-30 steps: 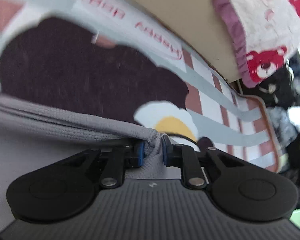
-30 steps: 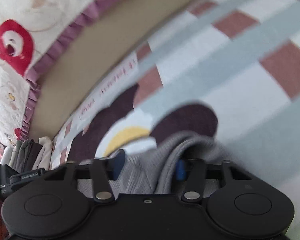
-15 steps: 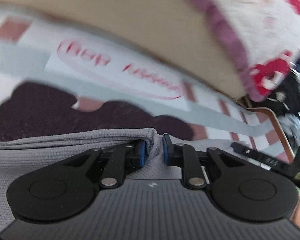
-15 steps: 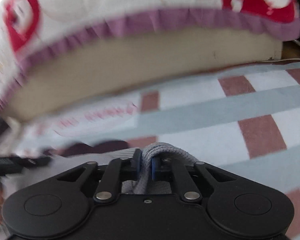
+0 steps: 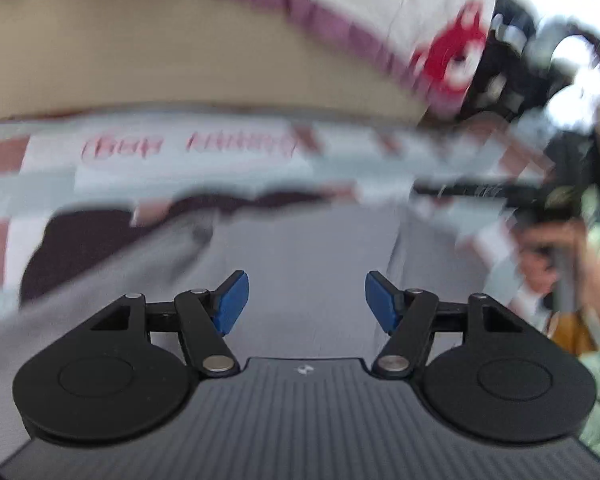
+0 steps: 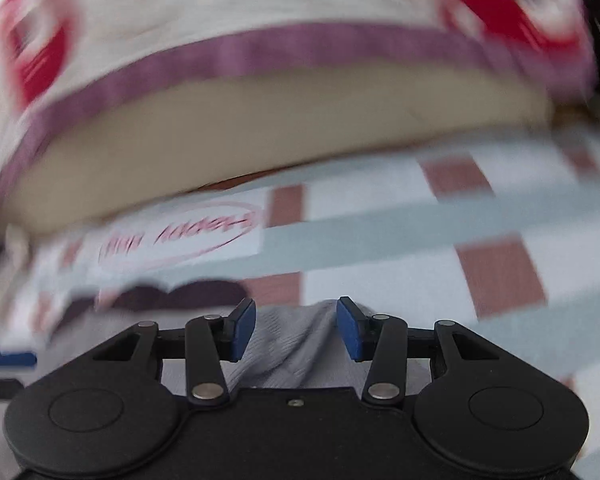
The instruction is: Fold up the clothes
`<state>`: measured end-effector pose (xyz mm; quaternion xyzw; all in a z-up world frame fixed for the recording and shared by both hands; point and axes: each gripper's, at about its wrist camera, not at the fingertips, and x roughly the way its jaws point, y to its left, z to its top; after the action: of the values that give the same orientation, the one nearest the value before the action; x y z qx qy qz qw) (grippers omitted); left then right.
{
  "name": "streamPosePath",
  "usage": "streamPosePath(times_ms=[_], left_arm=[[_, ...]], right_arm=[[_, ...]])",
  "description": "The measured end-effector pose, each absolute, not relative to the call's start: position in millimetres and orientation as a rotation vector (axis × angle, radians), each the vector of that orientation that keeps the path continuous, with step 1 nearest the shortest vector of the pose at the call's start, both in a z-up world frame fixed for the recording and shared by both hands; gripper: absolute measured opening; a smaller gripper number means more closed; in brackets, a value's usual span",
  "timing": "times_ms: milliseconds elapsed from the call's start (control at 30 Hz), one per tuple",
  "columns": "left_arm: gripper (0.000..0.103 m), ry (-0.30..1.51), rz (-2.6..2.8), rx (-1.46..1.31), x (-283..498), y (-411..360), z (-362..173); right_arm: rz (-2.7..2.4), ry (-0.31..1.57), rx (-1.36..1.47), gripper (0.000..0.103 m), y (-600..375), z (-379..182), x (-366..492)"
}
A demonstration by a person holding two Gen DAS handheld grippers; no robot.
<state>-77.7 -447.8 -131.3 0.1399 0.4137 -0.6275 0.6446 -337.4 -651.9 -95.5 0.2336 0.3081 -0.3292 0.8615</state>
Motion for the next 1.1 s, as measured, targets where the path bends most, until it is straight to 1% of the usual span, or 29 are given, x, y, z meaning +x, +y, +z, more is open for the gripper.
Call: streamPosePath(times_ms=[100, 200, 267, 300, 367, 400, 433, 467, 500, 600, 667, 833, 900, 933, 967, 1033, 1100], left_arm=[[0.062, 0.971, -1.25, 0.342, -69, -437, -153], [0.061, 1.071, -1.153, 0.215, -43, -419, -167], [0.061, 1.131, -1.154, 0.108, -30, -406, -170], [0.061, 1.145, -1.158, 0.076, -28, -401, -170], [0.062, 1.155, -1.158, 0.032, -26, -392, -170], [0.062, 1.149, -1.157, 0.025, -26, -389, -170], [0.062, 1.142, -1.155, 0.023, -28, -387, -169], [0.063, 1.136, -1.153, 0.023, -31, -386, -169], [0.063, 1.132, -1.157, 0.019, -34, -385, -168], [0.063, 1.123, -1.195, -0.002, -39, -377, -169], [0.063, 1.1, -1.245, -0.001, -44, -375, -171], [0.063, 1.028, -1.364, 0.088, -65, -384, -173], [0.063, 1.016, -1.396, 0.087, -71, -393, -174], [0.063, 1.014, -1.412, 0.069, -73, -399, -175], [0.063, 1.013, -1.423, 0.055, -75, -405, -176], [0.063, 1.003, -1.43, 0.05, -79, -418, -177], [0.063, 0.954, -1.436, 0.085, -85, -430, -176]], right_arm=[[-0.544, 0.654, 0.314, 0.05, -592, -93, -311], [-0.362, 0.645, 0.244, 0.052, -539, -97, -289], [-0.238, 0.703, 0.207, 0.055, -513, -105, -269], [-0.183, 0.74, 0.179, 0.06, -502, -110, -260], [-0.122, 0.831, 0.079, 0.059, -488, -122, -243], [-0.136, 0.84, 0.062, 0.056, -490, -125, -240], [-0.149, 0.849, 0.046, 0.05, -493, -128, -237], [-0.163, 0.858, 0.029, 0.025, -495, -131, -234], [-0.175, 0.853, 0.065, 0.013, -503, -132, -234], [-0.215, 0.754, 0.427, 0.013, -554, -129, -251], [-0.254, 0.715, 0.619, 0.013, -582, -136, -263], [-0.285, 0.639, 1.053, 0.013, -622, -170, -291], [-0.276, 0.586, 1.233, 0.017, -630, -187, -301], [-0.27, 0.562, 1.294, 0.017, -629, -194, -305], [-0.264, 0.538, 1.355, 0.02, -629, -201, -309], [-0.259, 0.494, 1.442, 0.02, -626, -210, -316], [-0.254, 0.431, 1.527, 0.021, -623, -217, -323]])
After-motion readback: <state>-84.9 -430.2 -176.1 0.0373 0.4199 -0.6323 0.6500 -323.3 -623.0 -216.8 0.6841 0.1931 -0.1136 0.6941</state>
